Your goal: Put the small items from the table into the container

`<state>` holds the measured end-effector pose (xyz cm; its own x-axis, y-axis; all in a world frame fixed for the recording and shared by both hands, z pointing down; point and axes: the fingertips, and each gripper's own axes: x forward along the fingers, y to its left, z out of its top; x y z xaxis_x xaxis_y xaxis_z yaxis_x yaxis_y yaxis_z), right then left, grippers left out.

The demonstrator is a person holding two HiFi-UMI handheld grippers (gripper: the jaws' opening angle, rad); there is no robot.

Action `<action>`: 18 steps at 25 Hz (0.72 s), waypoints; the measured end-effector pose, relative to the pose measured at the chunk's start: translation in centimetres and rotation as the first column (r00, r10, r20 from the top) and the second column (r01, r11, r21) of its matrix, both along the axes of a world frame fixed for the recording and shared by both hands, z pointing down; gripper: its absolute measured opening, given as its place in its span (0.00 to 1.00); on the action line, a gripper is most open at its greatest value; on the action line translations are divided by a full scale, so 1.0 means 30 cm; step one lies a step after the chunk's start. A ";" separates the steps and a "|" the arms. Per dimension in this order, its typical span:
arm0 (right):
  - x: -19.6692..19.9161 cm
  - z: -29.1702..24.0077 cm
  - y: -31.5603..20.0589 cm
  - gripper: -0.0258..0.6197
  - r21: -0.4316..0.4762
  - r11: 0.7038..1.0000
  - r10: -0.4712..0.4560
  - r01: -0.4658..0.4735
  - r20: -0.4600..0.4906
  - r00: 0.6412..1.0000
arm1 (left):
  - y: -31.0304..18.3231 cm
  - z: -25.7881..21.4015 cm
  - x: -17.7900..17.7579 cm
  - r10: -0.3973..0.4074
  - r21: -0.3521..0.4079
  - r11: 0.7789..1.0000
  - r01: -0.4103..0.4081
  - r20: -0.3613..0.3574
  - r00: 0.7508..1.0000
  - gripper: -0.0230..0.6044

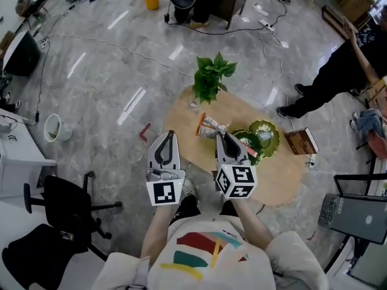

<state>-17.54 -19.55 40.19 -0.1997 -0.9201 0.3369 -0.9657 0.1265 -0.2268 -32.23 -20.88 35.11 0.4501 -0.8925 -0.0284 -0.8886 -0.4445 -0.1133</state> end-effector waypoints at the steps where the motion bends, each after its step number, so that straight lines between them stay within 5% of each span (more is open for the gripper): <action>1: 0.022 -0.048 0.023 0.14 0.019 1.000 -0.009 0.009 0.005 1.000 | 0.015 -0.028 0.011 -0.011 0.004 1.000 0.012 -0.010 1.000 0.05; 10: 0.235 -0.234 0.136 0.14 0.141 0.990 -0.022 0.018 0.024 0.999 | 0.071 -0.259 0.217 -0.018 0.157 0.987 0.021 -0.017 1.000 0.05; 18: 0.410 -0.313 0.239 0.14 0.198 0.980 -0.032 0.021 0.057 0.998 | 0.167 -0.291 0.400 0.004 0.165 0.986 -0.004 0.006 1.000 0.05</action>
<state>-5.26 -12.36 30.78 -0.2390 -0.9614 0.1360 -0.9470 0.1998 -0.2515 -20.22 -15.87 26.37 0.4542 -0.8739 -0.1731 -0.8860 -0.4228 -0.1903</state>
